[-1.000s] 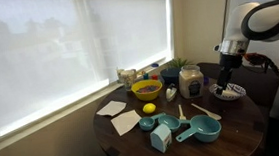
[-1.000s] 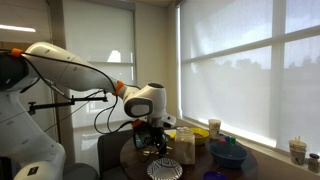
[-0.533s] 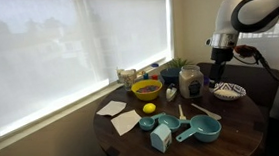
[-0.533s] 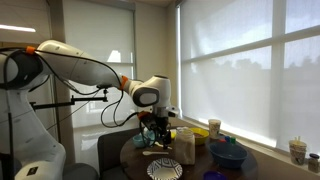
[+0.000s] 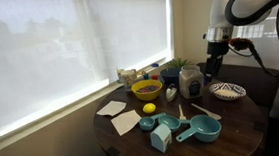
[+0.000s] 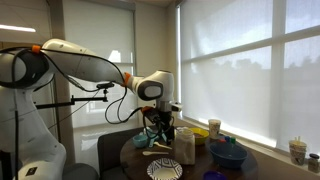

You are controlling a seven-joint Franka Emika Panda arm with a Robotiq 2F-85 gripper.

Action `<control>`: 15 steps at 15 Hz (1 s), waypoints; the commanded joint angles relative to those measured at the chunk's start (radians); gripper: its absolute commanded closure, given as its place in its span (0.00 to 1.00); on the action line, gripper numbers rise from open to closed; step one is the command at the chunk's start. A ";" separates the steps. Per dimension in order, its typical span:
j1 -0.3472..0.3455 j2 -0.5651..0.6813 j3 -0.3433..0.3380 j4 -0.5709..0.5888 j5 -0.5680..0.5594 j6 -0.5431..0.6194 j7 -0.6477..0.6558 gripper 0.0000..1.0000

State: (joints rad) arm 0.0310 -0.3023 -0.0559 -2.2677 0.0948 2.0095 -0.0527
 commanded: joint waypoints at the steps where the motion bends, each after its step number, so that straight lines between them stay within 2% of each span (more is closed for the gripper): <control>1: -0.015 0.001 0.015 0.006 -0.020 0.008 -0.004 0.00; 7: -0.048 -0.051 0.014 0.058 -0.126 0.031 0.010 0.00; 8: -0.051 -0.056 0.015 0.072 -0.136 0.040 0.010 0.11; 9: -0.053 -0.057 0.016 0.084 -0.145 0.049 0.010 0.15; 11: -0.047 -0.041 0.010 0.105 -0.144 0.106 -0.015 0.13; 12: -0.045 -0.031 0.011 0.110 -0.143 0.137 -0.018 0.16; 14: -0.042 -0.007 0.011 0.117 -0.137 0.206 -0.024 0.39; 15: -0.037 0.005 0.008 0.117 -0.127 0.243 -0.039 0.45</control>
State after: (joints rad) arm -0.0086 -0.3445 -0.0537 -2.1744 -0.0333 2.1706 -0.0678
